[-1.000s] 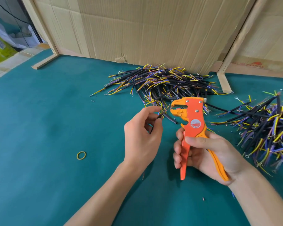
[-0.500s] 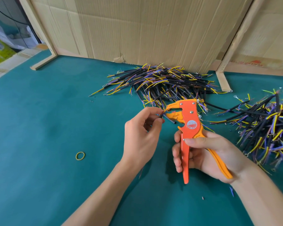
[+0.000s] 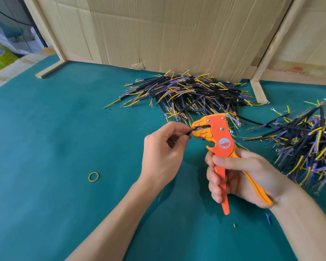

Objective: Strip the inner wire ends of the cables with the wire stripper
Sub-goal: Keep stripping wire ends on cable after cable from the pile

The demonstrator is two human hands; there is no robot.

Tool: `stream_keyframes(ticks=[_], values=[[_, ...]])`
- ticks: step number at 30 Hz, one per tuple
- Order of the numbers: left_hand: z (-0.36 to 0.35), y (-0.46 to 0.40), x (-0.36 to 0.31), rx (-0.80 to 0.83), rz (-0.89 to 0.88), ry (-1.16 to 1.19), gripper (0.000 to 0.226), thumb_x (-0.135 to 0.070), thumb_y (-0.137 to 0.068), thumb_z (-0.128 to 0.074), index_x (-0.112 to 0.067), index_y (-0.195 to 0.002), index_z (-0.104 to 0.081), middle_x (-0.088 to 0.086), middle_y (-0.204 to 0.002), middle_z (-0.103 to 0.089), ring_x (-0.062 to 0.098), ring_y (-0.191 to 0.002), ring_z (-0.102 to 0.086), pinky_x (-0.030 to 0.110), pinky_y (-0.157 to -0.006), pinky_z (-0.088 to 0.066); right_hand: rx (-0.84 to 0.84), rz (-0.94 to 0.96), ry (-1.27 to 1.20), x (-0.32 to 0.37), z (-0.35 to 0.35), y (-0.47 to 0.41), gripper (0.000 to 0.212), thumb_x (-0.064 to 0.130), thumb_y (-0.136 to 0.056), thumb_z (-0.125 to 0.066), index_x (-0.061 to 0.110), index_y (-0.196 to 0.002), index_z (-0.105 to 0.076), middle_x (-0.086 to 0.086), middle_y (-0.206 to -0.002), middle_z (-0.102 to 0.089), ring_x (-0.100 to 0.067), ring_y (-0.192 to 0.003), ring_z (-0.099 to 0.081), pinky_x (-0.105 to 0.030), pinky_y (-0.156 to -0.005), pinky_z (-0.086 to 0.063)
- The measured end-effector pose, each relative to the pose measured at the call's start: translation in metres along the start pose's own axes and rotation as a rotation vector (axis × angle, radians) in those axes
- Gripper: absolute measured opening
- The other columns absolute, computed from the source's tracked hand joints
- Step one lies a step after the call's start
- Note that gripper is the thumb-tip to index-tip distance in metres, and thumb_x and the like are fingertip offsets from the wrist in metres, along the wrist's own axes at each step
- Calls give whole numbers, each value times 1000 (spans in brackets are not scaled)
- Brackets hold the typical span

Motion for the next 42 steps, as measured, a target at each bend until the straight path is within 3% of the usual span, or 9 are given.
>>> stream_keyframes(ticks=[4, 8, 14, 30, 35, 38, 42], values=[[0, 0, 1, 1, 7, 10, 31, 4, -88, -64, -26, -90, -70, -9, -81, -75, 7, -70, -67, 31, -73, -58, -8, -5, -6, -1, 0, 0, 34, 26, -77, -84, 6, -90, -59, -20, -71, -54, -32, -56, -56, -42, -55, -51], [-2, 1, 1, 6, 25, 35, 30, 5, -89, -63, -24, -90, -71, -5, -81, -76, 11, -68, -68, 31, -71, -58, -40, -5, -2, -3, 1, -1, 19, 21, -86, -71, 6, -86, -59, -18, -68, -52, -31, -54, -53, -41, -52, -50], [-5, 0, 7, 24, 117, 171, 23, 7, -92, -61, -12, -96, -71, 2, -83, -77, 9, -66, -68, 13, -61, -47, -45, 0, 5, -3, 1, -2, 16, 20, -88, -66, 7, -85, -57, -18, -67, -51, -30, -52, -52, -40, -51, -49], [-11, 4, 15, 59, 203, 395, 18, 9, -96, -56, -5, -104, -63, 12, -88, -76, 16, -70, -65, 23, -57, -47, -40, -12, -26, -3, -1, -2, 14, 18, -87, -67, 7, -86, -58, -18, -67, -51, -30, -53, -52, -40, -52, -49], [-11, 5, 10, 35, 107, 280, 35, 10, -94, -51, -20, -109, -58, 8, -84, -73, 16, -72, -65, 26, -64, -48, -61, -27, -59, -4, -4, -2, 17, 19, -85, -69, 6, -86, -59, -18, -68, -51, -30, -53, -52, -40, -51, -49], [-11, 6, 4, 22, -5, 118, 45, 4, -92, -49, -33, -116, -59, 1, -79, -64, 21, -76, -62, 37, -71, -51, -78, -34, -45, -5, -7, -3, 20, 19, -83, -71, 6, -86, -57, -19, -67, -51, -31, -53, -52, -41, -51, -49], [-9, 5, -3, -1, -127, -23, 21, -17, -99, -57, -31, -113, -63, -1, -69, -53, 15, -63, -46, 21, -59, -40, -86, -35, 30, -6, -10, -4, 22, 20, -84, -71, 5, -85, -55, -20, -68, -52, -32, -54, -54, -41, -51, -51]])
Point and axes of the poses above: each hand's wrist, its own y-axis away from the middle knuckle, its own z-axis out of the back of the hand, x = y × z, the point moved 5 cm from there along -y, towards the middle knuckle
